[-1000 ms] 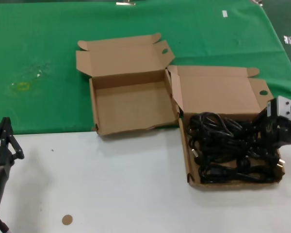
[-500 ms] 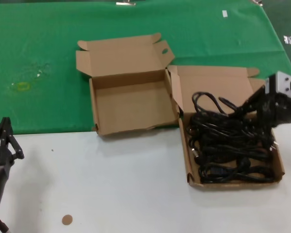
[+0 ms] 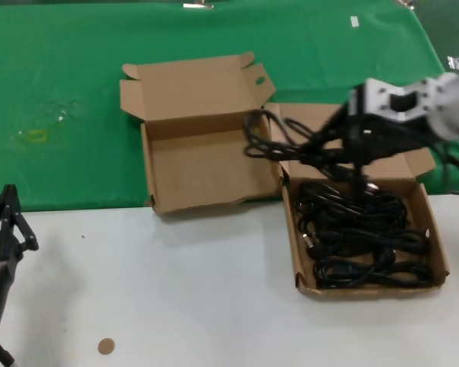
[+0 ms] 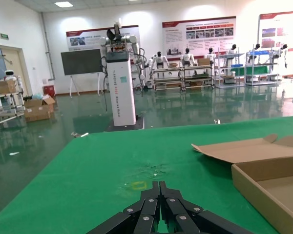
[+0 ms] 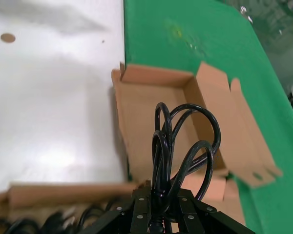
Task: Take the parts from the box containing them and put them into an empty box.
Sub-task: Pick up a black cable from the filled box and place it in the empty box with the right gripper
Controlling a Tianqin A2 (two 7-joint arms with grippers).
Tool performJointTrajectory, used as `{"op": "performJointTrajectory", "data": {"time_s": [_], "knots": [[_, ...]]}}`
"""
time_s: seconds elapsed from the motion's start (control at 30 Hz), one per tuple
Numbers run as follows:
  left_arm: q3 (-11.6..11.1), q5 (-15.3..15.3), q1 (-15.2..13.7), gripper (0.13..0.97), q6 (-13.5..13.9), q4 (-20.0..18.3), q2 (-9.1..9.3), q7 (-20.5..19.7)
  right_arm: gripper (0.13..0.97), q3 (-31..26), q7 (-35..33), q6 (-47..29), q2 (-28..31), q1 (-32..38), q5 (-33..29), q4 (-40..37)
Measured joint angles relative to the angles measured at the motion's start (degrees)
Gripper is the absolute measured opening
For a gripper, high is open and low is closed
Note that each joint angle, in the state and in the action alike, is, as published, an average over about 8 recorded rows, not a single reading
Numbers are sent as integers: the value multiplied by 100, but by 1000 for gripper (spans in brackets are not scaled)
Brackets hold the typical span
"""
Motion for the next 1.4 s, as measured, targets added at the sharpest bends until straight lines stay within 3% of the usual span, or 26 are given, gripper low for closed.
{"op": "performJointTrajectory", "data": {"time_s": [0.33, 0.63, 1.07, 1.4], "knots": [[0, 0, 0, 152, 0, 0, 0, 0, 211, -328, -269, 506, -1062, 346, -333, -710], [0, 0, 0, 152, 0, 0, 0, 0, 211, -491, -780, 1061, -1836, 627, -473, -1785], [0, 0, 0, 152, 0, 0, 0, 0, 211, -511, -1591, 1773, -2560, 1010, -440, -3290], [0, 0, 0, 152, 0, 0, 0, 0, 210, -515, -1985, 2043, -2897, 1197, -373, -3948]]}}
